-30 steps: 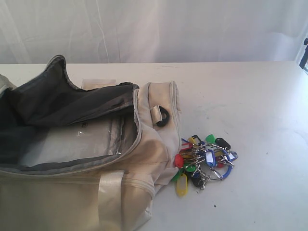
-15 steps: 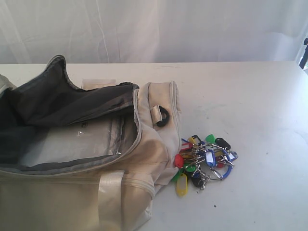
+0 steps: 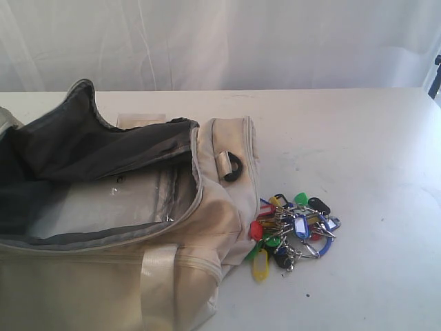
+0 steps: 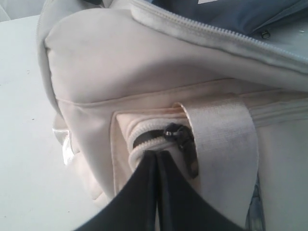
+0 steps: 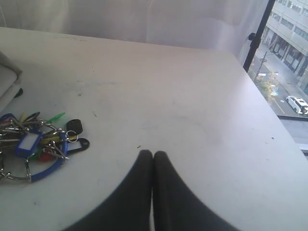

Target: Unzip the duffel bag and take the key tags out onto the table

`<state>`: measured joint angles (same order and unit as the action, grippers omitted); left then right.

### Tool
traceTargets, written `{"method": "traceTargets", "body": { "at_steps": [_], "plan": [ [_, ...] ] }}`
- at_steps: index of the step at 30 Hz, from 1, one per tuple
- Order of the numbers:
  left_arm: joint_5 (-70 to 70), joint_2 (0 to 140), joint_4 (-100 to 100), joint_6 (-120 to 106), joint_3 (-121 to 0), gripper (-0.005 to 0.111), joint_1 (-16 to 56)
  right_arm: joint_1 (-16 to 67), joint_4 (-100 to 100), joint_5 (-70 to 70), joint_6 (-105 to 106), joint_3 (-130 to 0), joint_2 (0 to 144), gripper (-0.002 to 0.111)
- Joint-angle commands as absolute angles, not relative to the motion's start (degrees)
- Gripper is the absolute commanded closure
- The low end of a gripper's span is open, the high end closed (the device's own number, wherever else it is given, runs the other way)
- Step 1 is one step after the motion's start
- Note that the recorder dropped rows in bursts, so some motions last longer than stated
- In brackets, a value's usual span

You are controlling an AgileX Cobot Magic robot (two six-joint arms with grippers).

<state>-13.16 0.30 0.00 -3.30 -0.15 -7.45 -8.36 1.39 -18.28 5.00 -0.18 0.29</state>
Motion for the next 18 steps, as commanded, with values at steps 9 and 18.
{"method": "traceTargets", "body": {
  "at_steps": [9, 18],
  "plan": [
    [-13.23, 0.00, 0.48, -2.74, 0.00, 0.107, -8.13, -8.69, 1.69, -18.19, 5.07, 0.00, 0.00, 0.108],
    [-13.23, 0.00, 0.48, -2.74, 0.00, 0.107, -6.18, -8.69, 1.69, -18.19, 5.07, 0.00, 0.00, 0.108]
  ]
}}
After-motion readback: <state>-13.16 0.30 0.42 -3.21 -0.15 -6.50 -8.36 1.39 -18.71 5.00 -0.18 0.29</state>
